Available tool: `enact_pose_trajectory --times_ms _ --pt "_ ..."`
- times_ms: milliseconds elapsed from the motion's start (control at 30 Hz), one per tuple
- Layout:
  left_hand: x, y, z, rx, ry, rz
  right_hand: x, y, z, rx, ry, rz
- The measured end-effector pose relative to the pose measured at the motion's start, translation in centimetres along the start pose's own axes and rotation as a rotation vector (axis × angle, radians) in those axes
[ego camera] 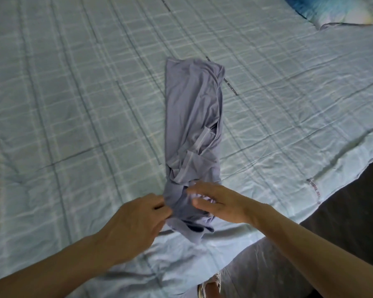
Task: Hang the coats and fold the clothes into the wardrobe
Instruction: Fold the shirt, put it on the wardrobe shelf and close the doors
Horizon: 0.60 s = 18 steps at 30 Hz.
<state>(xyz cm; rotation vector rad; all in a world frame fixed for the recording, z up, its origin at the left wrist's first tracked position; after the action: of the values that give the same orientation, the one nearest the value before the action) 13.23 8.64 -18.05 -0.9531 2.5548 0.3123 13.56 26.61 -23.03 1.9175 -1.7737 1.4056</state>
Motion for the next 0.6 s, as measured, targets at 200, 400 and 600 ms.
enact_pose_trajectory --times_ms 200,400,600 --pt "0.6 5.2 -4.8 -0.229 -0.094 -0.031 2.5 -1.9 -0.7 0.032 0.119 -0.005" --pt "2.6 12.4 -8.0 -0.39 -0.162 -0.071 2.0 1.6 -8.6 -0.636 0.322 -0.093" --pt "8.4 20.4 -7.9 -0.452 -0.541 -0.539 0.6 6.9 -16.5 -0.828 0.595 -0.083"
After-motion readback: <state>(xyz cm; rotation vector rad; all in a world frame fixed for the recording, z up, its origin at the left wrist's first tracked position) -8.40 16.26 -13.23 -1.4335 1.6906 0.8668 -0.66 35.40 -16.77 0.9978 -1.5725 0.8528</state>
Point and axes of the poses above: each hand's wrist, its own y-axis towards the middle knuckle, its own z-axis out of the palm, x = y × z, the point moved 7 cm from there along y, towards the middle knuckle, and after that the axes turned 9 degrees about -x, right-handed, at the moved point
